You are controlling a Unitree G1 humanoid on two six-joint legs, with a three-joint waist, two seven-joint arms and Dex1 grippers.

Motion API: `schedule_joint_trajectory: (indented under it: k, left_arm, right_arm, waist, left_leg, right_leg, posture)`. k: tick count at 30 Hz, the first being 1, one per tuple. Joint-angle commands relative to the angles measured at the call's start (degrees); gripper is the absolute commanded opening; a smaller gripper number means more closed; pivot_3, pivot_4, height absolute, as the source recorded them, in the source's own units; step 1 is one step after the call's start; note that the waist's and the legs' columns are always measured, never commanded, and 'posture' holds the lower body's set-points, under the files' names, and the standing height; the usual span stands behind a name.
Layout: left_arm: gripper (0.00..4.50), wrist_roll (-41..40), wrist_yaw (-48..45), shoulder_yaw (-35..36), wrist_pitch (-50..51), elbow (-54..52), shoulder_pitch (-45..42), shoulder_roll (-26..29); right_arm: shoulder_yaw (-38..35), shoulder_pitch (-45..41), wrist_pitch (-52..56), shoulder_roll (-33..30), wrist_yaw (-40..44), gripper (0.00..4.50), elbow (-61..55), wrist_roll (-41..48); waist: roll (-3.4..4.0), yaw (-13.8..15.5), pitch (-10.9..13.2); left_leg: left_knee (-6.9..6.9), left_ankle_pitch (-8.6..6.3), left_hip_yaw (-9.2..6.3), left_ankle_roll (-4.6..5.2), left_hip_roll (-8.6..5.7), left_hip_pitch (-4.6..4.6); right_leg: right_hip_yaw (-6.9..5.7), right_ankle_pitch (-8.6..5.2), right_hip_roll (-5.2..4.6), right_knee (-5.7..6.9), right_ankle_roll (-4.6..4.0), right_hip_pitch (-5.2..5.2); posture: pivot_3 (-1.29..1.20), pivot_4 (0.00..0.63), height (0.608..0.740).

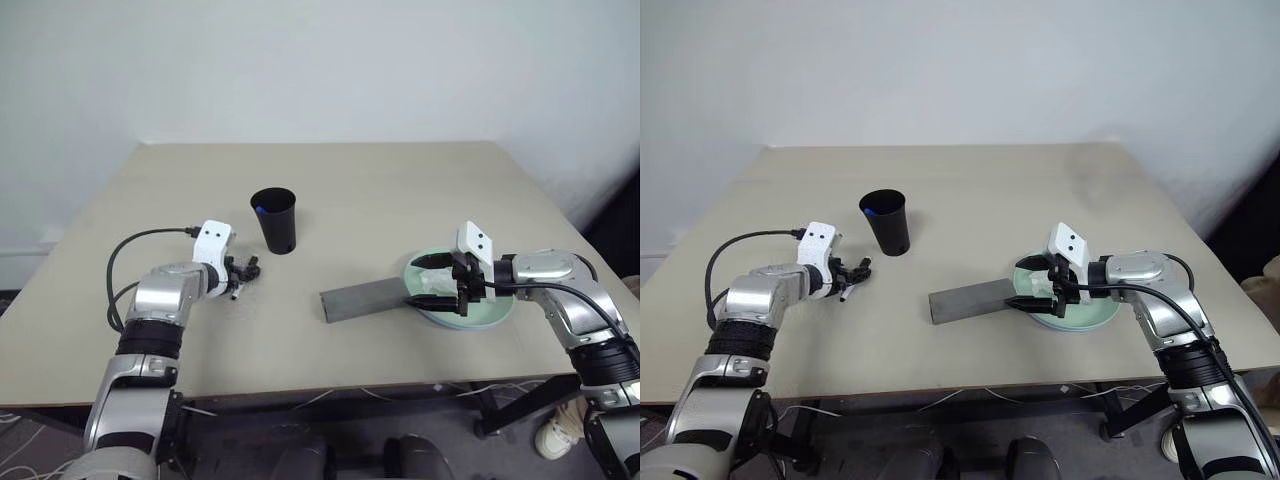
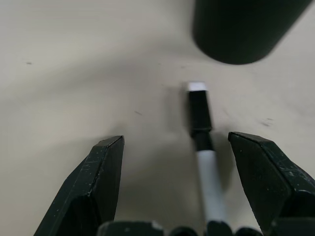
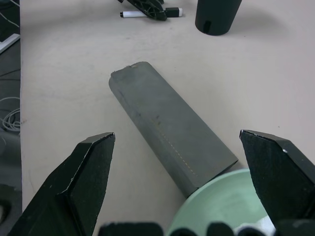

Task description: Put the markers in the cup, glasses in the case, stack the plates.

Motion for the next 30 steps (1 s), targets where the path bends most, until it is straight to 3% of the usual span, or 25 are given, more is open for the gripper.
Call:
schedule_joint_trajectory:
  k: [1, 7, 8, 11, 18, 24, 30]
  left_arm:
    - [3.57, 1.51, 0.14, -0.64, -1.53, 1.49, -2.11, -0.72]
    - [3.57, 3.3, -0.06, -1.54, -2.34, 4.68, -3.46, -2.03]
    - [3.4, 3.53, -0.07, -1.66, -2.49, 5.08, -3.65, -2.15]
    - [2.69, 3.95, -0.57, -1.92, -2.37, 5.56, -4.02, -2.36]
    - [0.31, 4.3, -2.08, -2.5, -1.88, 4.81, -4.42, -2.53]
    - [0.31, 3.0, -5.35, -1.87, -2.76, 2.37, -4.46, -1.79]
    - [0.31, -4.35, -19.29, -1.55, 2.18, -12.68, -0.8, 2.61]
  right_arm:
    - [-1.87, -0.71, -0.03, -0.69, -0.3, 4.41, -1.92, 0.58]
    - [-1.84, -0.76, -0.07, -0.55, -0.41, 4.41, -1.86, 0.5]
    - [-1.83, -0.79, -0.08, -0.52, -0.42, 4.41, -1.82, 0.5]
    - [-1.74, -0.81, 0.0, -0.38, -0.57, 4.41, -1.98, 0.5]
    - [-1.67, -0.91, -0.11, -0.25, -0.61, 4.41, -1.82, 0.5]
    - [-1.52, -1.4, -0.24, -0.11, -0.45, 4.41, -1.34, 0.42]
    - [-1.5, -1.76, -0.33, -0.22, -0.23, 4.41, -0.96, 0.33]
  waist:
    - [0.01, 0.03, 0.0]
    - [0.04, 0.21, -0.03]
    - [0.05, 0.23, -0.03]
    - [0.05, 0.23, -0.04]
    - [0.05, 0.19, -0.04]
    - [0.05, 0.21, -0.03]
    - [0.01, -0.06, -0.01]
  left_leg:
    - [0.0, 0.0, 0.0, 0.0, 0.0, 0.0]
    - [0.04, -0.1, -0.07, 0.21, 0.0, 0.04]
    - [0.04, -0.1, -0.07, 0.22, 0.0, 0.04]
    - [0.07, -0.09, -0.07, 0.23, 0.0, 0.05]
    - [0.07, -0.1, -0.06, 0.23, 0.0, 0.03]
    - [0.07, -0.1, -0.06, 0.24, 0.0, 0.01]
    - [0.06, -0.1, -0.03, 0.2, 0.01, -0.12]
  right_leg:
    - [0.0, 0.0, -0.01, 0.0, 0.0, 0.0]
    - [-0.05, 0.04, -0.04, 0.03, -0.07, 0.06]
    - [-0.05, 0.05, -0.05, 0.03, -0.07, 0.07]
    - [-0.07, 0.05, -0.08, 0.03, -0.08, 0.09]
    - [-0.08, 0.06, -0.07, 0.03, -0.07, 0.05]
    - [-0.08, 0.06, -0.08, 0.0, -0.07, 0.05]
    - [-0.09, 0.05, -0.09, -0.01, -0.06, -0.09]
  posture:
    - [0.0, 0.0, 0.723]
    - [0.0, 0.0, 0.723]
    - [0.0, 0.0, 0.723]
    - [0.0, 0.0, 0.723]
    - [0.0, 0.0, 0.723]
    - [0.0, 0.0, 0.723]
    - [0.0, 0.0, 0.723]
